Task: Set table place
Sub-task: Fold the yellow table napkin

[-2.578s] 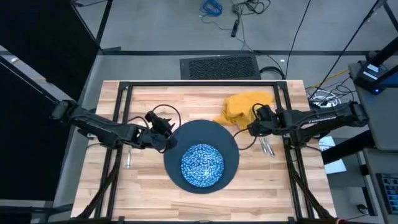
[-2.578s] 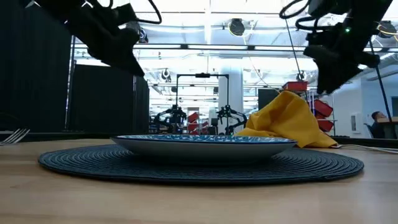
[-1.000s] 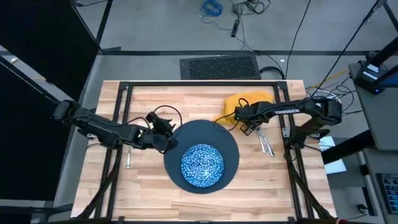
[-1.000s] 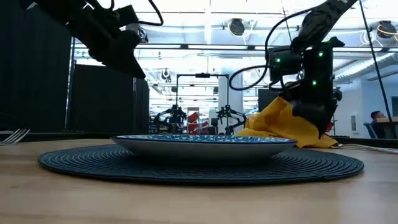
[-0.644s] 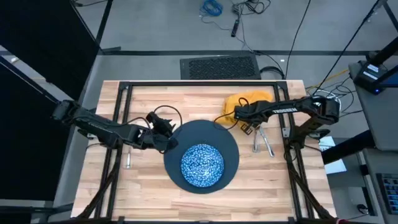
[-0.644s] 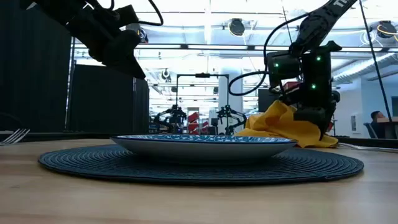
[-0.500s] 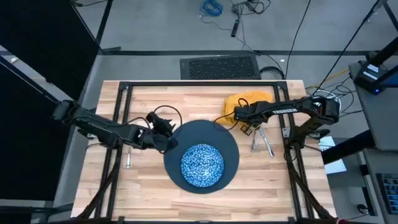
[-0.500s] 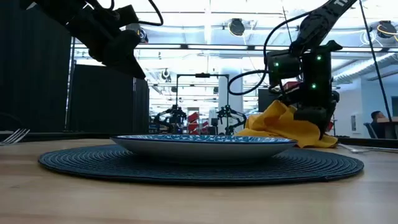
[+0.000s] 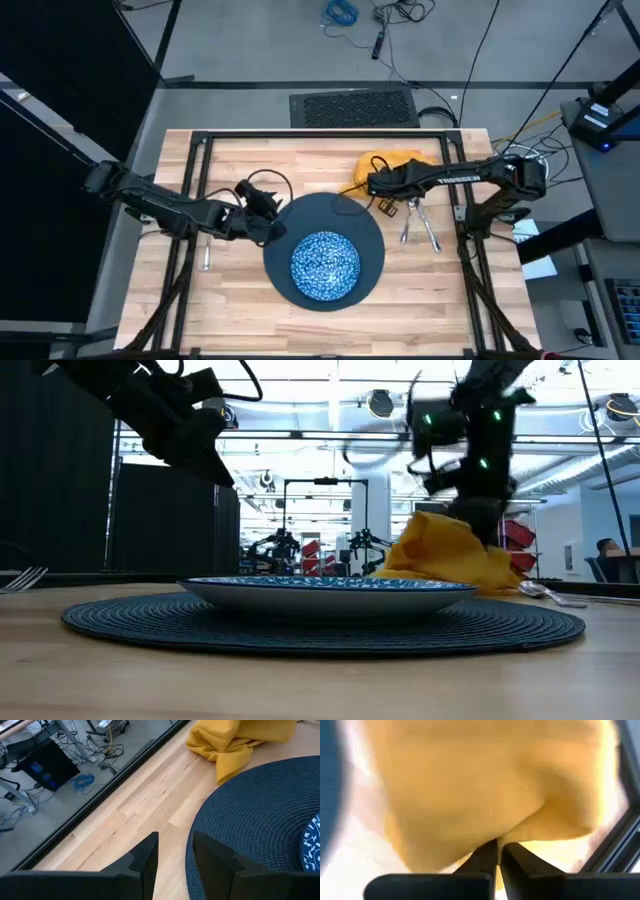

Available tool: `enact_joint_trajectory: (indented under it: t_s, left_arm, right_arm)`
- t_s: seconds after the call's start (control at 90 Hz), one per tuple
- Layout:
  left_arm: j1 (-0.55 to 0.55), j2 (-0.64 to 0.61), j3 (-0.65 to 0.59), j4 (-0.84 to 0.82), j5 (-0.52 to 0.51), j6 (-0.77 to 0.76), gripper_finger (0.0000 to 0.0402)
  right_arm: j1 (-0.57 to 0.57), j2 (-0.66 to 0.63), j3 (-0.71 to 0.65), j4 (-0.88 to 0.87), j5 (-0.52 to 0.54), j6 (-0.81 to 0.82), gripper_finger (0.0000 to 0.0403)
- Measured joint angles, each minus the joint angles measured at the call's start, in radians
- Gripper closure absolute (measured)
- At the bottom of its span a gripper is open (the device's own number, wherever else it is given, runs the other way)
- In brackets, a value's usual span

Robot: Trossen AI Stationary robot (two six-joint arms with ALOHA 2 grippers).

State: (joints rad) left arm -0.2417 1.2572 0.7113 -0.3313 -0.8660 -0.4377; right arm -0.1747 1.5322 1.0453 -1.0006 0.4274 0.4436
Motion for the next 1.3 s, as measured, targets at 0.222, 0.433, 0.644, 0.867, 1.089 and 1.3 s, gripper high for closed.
enact_joint_trajectory:
  t_s: [0.222,0.433,0.644,0.867,1.089,1.3]
  left_arm:
    - [-0.001,0.000,0.000,0.000,0.010,0.000,0.0294]
    - [-0.001,0.000,0.000,0.107,0.008,0.005,0.0294]
    - [-0.021,0.000,0.000,0.321,0.018,0.111,0.0294]
    - [-0.031,0.024,0.000,0.396,0.024,0.133,0.0294]
    - [-0.020,0.123,0.001,0.518,-0.025,0.215,0.0294]
    - [-0.022,0.162,0.001,0.505,-0.188,0.211,0.0294]
  right_arm:
    - [0.119,0.000,0.246,0.044,-0.009,-0.044,0.0403]
    - [0.209,-0.001,0.389,0.185,-0.016,-0.076,0.0403]
    - [0.228,-0.001,0.397,0.274,-0.042,-0.106,0.0403]
    - [0.229,-0.001,0.397,0.354,-0.075,-0.133,0.0403]
    - [0.234,0.005,0.397,0.420,-0.145,-0.161,0.0403]
    - [0.258,0.005,0.397,0.413,-0.146,-0.168,0.0403]
